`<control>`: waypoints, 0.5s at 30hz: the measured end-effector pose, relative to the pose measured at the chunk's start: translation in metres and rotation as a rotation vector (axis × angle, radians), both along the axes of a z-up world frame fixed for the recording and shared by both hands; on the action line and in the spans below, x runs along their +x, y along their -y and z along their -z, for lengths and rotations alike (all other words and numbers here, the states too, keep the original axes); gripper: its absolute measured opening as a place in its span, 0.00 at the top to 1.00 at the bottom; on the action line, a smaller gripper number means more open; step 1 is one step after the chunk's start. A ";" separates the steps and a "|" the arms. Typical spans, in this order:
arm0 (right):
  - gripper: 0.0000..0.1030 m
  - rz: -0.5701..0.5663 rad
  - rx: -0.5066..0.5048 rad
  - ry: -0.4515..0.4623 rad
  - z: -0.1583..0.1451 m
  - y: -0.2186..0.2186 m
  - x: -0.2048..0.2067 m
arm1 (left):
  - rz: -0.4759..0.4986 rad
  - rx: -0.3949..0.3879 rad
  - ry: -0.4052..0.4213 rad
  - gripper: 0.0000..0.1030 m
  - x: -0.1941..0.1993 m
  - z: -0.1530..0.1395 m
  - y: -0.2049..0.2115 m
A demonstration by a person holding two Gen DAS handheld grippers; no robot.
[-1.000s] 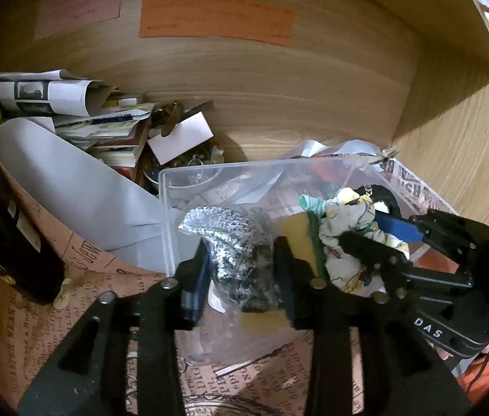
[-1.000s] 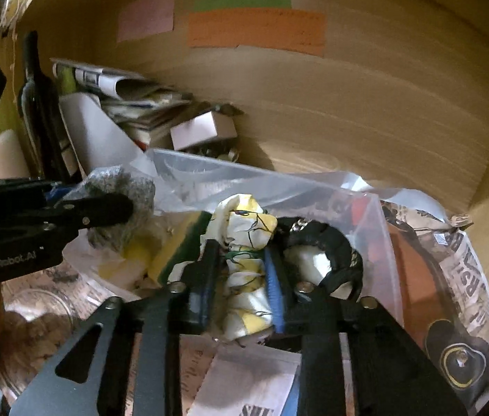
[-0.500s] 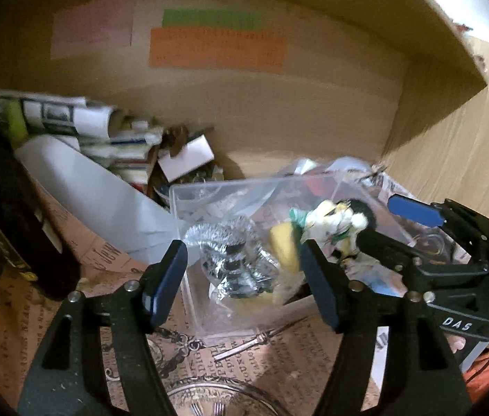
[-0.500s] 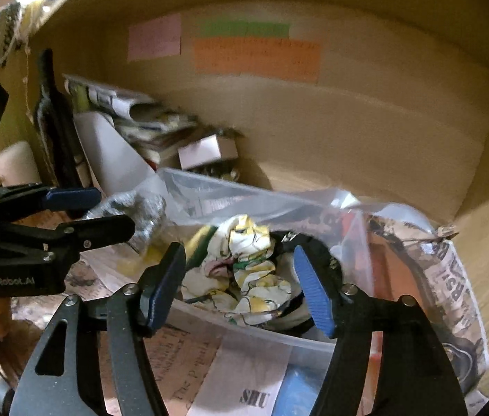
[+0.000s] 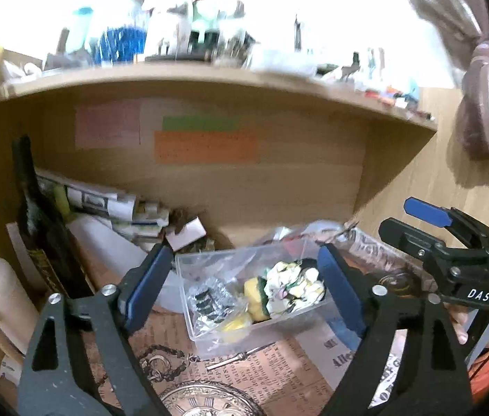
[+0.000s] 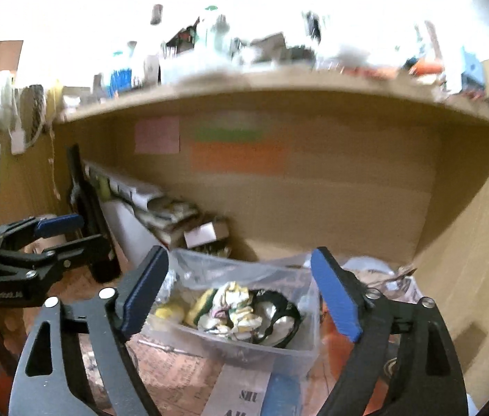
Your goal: Organize soft objects
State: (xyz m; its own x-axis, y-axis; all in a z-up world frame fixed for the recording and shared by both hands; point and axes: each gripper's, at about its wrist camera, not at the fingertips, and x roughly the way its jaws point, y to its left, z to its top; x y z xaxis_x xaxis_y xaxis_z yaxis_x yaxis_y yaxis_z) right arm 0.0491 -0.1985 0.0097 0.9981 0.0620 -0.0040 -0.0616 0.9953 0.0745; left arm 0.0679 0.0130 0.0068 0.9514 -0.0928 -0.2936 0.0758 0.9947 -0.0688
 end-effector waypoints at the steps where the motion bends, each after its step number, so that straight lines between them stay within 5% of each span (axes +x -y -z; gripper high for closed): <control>1: 0.18 0.003 0.001 0.014 -0.002 0.000 -0.006 | -0.003 0.003 0.014 0.10 -0.005 -0.002 0.001; 7: 0.02 0.009 0.010 0.074 -0.005 -0.001 -0.030 | -0.015 0.008 0.067 0.02 -0.027 -0.012 0.009; 15: 0.00 0.003 0.019 0.090 -0.002 -0.006 -0.042 | -0.032 0.012 0.086 0.01 -0.039 -0.012 0.014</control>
